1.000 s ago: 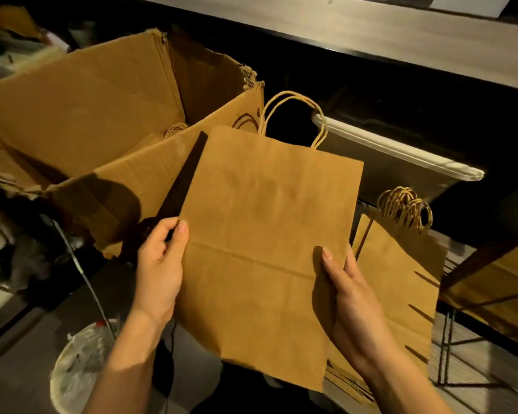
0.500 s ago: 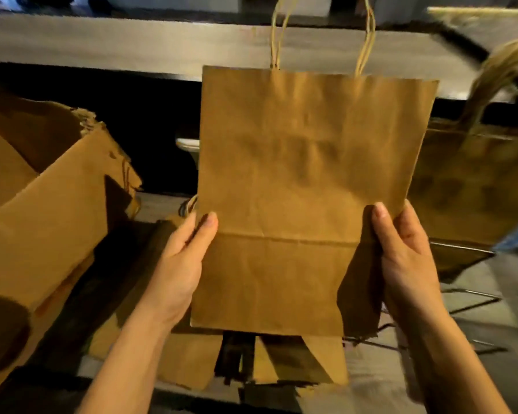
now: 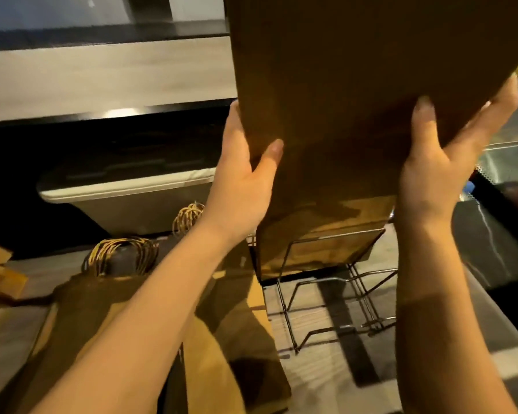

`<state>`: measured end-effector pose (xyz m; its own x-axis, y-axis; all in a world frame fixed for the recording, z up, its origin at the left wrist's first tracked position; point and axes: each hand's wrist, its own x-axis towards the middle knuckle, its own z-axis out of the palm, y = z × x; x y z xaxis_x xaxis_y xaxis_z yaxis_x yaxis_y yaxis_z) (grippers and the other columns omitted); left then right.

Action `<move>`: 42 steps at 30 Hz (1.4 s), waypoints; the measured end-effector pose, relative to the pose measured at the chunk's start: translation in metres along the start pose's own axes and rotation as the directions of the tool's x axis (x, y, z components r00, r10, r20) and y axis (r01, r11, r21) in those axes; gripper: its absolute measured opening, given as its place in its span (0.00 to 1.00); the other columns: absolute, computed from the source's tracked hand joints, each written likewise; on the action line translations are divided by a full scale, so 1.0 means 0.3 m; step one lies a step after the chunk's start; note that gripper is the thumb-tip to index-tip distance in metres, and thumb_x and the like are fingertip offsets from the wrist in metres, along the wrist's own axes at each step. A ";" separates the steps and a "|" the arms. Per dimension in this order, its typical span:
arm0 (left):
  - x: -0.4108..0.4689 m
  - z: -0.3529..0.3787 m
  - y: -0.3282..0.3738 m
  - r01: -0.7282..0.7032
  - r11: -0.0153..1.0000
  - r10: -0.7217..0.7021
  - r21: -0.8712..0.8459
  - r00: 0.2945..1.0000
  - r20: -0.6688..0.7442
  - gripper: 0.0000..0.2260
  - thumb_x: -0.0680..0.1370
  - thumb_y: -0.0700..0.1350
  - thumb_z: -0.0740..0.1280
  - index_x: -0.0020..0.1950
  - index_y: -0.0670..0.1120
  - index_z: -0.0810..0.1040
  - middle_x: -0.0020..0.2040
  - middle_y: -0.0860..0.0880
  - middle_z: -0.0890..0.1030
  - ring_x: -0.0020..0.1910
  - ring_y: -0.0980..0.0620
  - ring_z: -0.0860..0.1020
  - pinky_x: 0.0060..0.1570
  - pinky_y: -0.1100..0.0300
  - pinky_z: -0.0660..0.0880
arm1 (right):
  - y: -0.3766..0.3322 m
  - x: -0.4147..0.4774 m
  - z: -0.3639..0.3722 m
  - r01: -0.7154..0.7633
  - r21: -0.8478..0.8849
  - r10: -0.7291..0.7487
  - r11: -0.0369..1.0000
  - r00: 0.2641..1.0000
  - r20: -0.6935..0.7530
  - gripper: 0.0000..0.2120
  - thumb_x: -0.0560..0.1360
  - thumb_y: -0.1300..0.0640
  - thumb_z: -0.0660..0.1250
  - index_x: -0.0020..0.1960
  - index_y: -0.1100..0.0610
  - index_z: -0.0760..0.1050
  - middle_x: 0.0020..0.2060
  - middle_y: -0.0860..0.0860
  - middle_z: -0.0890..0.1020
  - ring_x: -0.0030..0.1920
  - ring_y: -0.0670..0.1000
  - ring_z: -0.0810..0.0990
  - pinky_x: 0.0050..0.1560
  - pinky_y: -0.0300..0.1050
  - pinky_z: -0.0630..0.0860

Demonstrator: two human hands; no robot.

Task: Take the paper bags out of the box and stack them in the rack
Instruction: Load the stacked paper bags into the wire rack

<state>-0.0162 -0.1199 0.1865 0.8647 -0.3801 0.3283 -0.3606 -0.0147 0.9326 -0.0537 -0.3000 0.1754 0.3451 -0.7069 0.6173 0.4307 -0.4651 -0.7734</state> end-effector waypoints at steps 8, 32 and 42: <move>-0.003 0.112 -0.115 -0.008 1.000 0.009 0.019 0.999 -0.042 0.32 0.79 0.46 0.58 0.65 0.78 0.45 0.77 0.56 0.51 0.76 0.55 0.53 0.73 0.45 0.58 | 0.138 -0.033 -0.038 -0.251 0.051 0.253 0.967 0.966 -0.047 0.28 0.73 0.70 0.55 0.71 0.61 0.53 0.68 0.60 0.65 0.66 0.54 0.69 0.68 0.46 0.68; -0.168 0.081 -0.270 0.352 0.936 -0.352 0.015 0.933 0.078 0.32 0.81 0.40 0.59 0.70 0.66 0.42 0.76 0.58 0.55 0.73 0.59 0.57 0.71 0.61 0.54 | 0.254 -0.191 -0.148 -0.242 -0.488 0.457 0.839 0.800 0.389 0.40 0.71 0.54 0.73 0.74 0.49 0.52 0.67 0.43 0.66 0.66 0.44 0.66 0.66 0.42 0.64; -0.194 0.049 -0.282 0.413 0.905 -0.424 0.104 0.897 0.127 0.34 0.80 0.45 0.62 0.77 0.59 0.43 0.73 0.59 0.61 0.68 0.63 0.63 0.68 0.62 0.61 | 0.172 -0.330 -0.083 -0.005 -0.749 0.447 0.662 0.806 0.389 0.44 0.77 0.47 0.64 0.76 0.57 0.34 0.77 0.56 0.42 0.77 0.52 0.39 0.74 0.52 0.37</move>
<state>-0.0411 -0.1100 0.0862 0.8838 -0.4523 -0.1196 -0.0059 -0.2663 0.9639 -0.0865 -0.2672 0.0709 0.7951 -0.5697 0.2081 -0.3414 -0.7039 -0.6228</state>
